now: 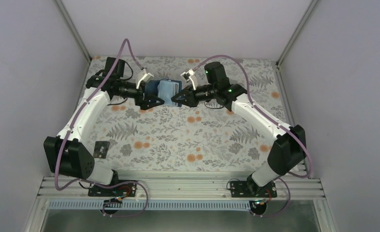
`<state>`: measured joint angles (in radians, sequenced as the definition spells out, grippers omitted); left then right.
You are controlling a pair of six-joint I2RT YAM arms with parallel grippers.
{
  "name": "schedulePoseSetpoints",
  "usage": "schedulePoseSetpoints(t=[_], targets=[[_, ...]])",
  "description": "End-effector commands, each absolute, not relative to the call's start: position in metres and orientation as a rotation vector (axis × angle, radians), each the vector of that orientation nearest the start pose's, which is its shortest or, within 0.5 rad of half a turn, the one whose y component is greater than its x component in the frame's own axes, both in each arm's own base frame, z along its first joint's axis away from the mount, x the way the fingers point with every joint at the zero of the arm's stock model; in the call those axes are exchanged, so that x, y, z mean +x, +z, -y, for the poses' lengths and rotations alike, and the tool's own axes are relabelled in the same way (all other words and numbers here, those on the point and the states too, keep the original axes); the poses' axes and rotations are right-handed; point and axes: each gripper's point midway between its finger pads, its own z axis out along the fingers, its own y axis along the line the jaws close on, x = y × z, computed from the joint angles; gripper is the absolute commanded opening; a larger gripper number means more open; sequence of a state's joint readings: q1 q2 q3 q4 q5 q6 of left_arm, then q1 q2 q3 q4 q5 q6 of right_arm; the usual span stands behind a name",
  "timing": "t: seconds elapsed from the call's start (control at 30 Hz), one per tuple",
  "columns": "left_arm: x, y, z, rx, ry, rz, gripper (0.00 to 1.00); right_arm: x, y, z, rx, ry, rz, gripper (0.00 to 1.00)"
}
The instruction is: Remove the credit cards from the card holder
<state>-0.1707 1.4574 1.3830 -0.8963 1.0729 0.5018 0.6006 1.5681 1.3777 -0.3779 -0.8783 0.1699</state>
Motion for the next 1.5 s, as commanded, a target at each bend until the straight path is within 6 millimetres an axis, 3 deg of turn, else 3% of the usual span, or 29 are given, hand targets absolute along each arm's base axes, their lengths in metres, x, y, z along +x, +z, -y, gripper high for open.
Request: schedulePoseSetpoints(t=[0.0,0.13,0.27,0.43,0.6,0.87,1.0,1.2,1.37,1.47], targets=[[0.289,0.282,0.220,1.132,-1.182,-1.864,1.00,0.277,0.309,-0.361,-1.020,1.429,-1.882,0.04],[0.296,0.270,0.220,1.122,-1.112,-1.908,0.99,0.273,0.313,-0.364,-1.038,1.467,-1.863,0.04],[0.305,0.261,0.218,1.107,-1.052,-1.942,0.85,0.270,0.316,-0.364,-1.049,1.470,-1.849,0.04],[0.314,0.253,0.217,1.096,-1.002,-1.983,0.78,0.265,0.320,-0.367,-1.078,1.473,-1.832,0.04],[0.310,0.260,0.220,1.110,-1.032,-1.955,0.54,0.258,0.325,-0.366,-1.099,1.477,-1.803,0.04],[0.286,0.276,0.228,1.161,-1.206,-1.869,0.03,0.256,0.328,-0.363,-1.113,1.470,-1.777,0.05],[0.277,0.286,0.227,1.178,-1.222,-1.826,0.02,0.259,0.324,-0.355,-1.102,1.403,-1.780,0.23],[0.265,0.295,0.227,1.203,-1.239,-1.770,0.02,0.264,0.320,-0.340,-1.071,1.281,-1.782,0.40],[0.259,0.298,0.227,1.221,-1.259,-1.747,0.02,0.254,0.322,-0.330,-1.147,1.220,-1.725,0.52],[0.253,0.303,0.228,1.241,-1.286,-1.710,0.02,0.258,0.322,-0.323,-1.134,1.191,-1.722,0.54]])
